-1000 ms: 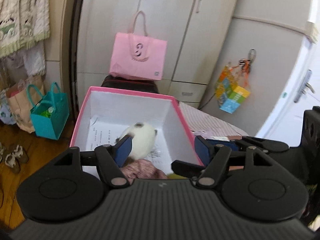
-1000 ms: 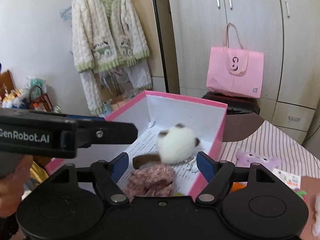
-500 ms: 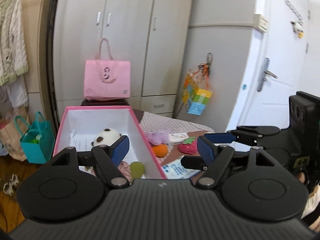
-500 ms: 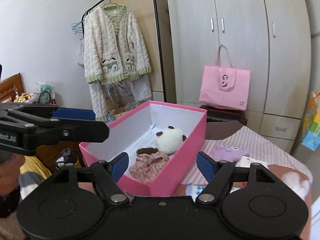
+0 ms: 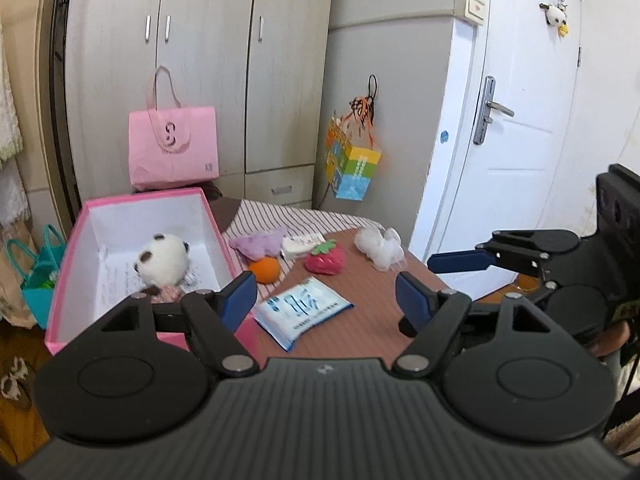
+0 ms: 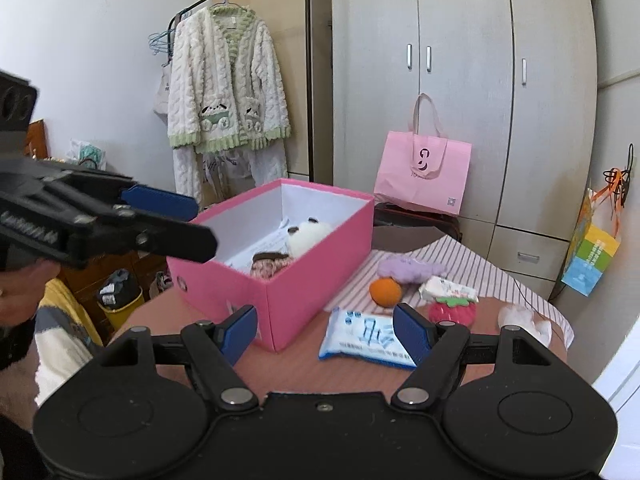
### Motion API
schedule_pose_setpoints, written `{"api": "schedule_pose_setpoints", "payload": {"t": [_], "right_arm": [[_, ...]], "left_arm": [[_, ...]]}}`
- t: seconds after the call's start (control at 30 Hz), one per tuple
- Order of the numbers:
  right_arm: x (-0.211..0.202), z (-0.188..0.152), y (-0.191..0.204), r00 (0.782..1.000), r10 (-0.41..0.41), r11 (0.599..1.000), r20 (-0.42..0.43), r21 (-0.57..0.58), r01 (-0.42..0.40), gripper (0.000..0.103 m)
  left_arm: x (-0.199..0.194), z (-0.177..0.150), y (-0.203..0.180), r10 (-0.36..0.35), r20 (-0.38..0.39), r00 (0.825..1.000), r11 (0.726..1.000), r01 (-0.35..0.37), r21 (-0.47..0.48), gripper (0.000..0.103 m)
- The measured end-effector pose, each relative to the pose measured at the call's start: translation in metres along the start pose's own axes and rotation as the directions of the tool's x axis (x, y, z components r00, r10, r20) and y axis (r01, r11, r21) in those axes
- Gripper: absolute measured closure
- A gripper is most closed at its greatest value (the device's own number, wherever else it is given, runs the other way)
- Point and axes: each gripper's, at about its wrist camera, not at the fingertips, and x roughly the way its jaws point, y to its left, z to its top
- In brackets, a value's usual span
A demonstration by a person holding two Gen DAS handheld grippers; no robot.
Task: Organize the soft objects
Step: 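Move the left gripper to the pink strawberry plush while the right gripper reaches the white bath puff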
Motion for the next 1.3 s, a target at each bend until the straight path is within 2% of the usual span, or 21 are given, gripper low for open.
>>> {"api": "schedule_pose_setpoints", "payload": {"t": [0.27, 0.53, 0.77, 0.9, 1.1, 1.3], "right_arm": [[-0.021, -0.030, -0.026, 0.999, -0.032, 0.999, 0.011, 0.037, 0.032, 0.024], [-0.014, -0.059, -0.076, 0.990, -0.136, 0.986, 0.025, 0.104, 0.132, 0.024], [0.020, -0.069, -0.127, 0.972, -0.234, 0.963, 0.028, 0.140, 0.228, 0.024], [0.042, -0.071, -0.153, 0.974, -0.228, 0.959, 0.007, 0.174, 0.223, 0.024], [0.076, -0.069, -0.181, 0.978, -0.209, 0.960, -0.028, 0.185, 0.210, 0.024], [0.108, -0.065, -0.202, 0.976, -0.208, 0.961, -0.062, 0.173, 0.216, 0.024]], "left_arm": [[0.037, -0.007, -0.031, -0.047, -0.042, 0.998, 0.999, 0.047, 0.012, 0.027], [0.104, -0.003, -0.054, -0.065, -0.112, 0.992, 0.998, 0.067, 0.016, 0.027], [0.167, -0.002, -0.054, 0.012, -0.171, 0.985, 1.000, -0.013, -0.001, 0.027], [0.201, 0.000, -0.048, 0.029, -0.206, 0.978, 0.999, -0.035, -0.028, 0.027], [0.237, 0.005, -0.046, 0.060, -0.212, 0.975, 0.997, -0.067, -0.026, 0.027], [0.273, 0.010, -0.037, 0.140, -0.189, 0.972, 0.988, -0.150, -0.037, 0.027]]}}
